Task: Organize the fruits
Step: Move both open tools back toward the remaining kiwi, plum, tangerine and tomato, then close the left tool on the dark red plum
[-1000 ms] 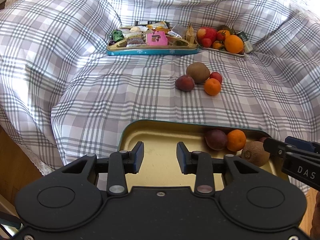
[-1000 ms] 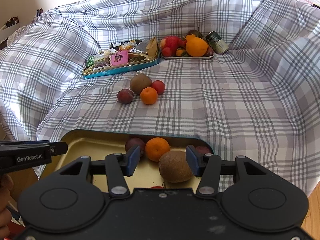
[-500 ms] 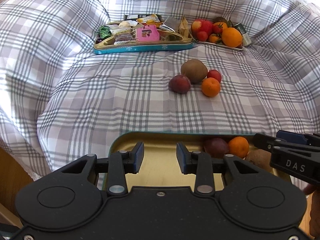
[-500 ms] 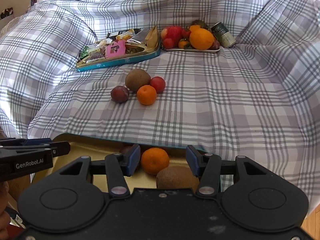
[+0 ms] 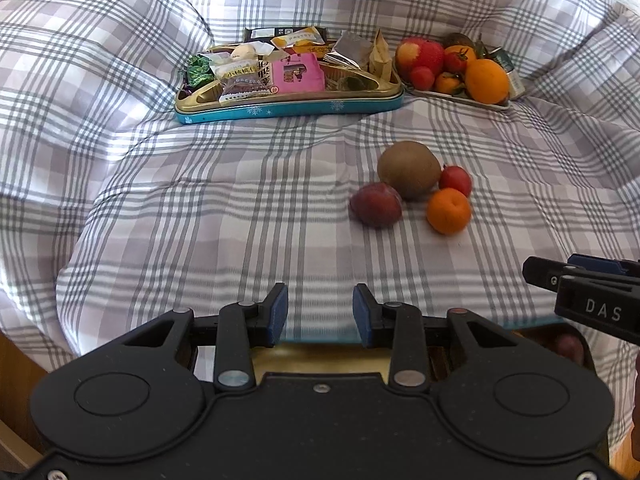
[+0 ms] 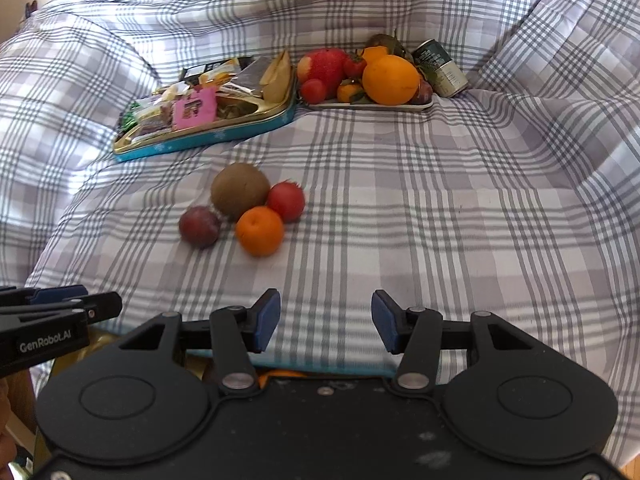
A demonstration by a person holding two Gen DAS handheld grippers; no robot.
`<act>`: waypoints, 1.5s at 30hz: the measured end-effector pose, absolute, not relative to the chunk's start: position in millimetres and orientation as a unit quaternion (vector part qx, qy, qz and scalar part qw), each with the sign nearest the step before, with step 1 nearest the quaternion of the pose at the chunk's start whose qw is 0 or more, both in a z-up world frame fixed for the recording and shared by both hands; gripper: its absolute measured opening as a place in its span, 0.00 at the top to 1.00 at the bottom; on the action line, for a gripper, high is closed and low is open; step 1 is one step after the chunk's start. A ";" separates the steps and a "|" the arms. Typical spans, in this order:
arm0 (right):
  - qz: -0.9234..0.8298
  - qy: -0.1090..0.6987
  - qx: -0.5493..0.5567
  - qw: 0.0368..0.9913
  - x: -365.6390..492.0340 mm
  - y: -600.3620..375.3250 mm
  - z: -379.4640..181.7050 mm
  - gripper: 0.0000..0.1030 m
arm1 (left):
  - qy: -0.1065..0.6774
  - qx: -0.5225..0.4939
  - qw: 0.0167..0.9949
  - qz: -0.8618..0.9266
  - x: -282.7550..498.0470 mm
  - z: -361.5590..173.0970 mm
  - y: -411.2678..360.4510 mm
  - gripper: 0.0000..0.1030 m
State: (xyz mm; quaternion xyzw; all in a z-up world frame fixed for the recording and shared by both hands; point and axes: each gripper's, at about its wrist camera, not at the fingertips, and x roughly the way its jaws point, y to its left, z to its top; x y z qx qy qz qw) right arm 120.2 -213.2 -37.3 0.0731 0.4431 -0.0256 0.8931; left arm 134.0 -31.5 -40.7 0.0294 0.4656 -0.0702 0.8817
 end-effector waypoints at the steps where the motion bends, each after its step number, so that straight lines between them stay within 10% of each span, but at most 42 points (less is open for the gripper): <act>1: -0.028 0.443 0.073 0.893 125.7 -214.6 -38.3 0.48 | 0.466 0.029 0.881 -0.071 137.4 -41.5 -32.0 0.57; 45: -0.050 0.451 0.101 0.885 185.5 -245.2 -58.1 0.48 | 0.465 0.032 0.876 -0.122 226.3 -65.1 -74.2 0.52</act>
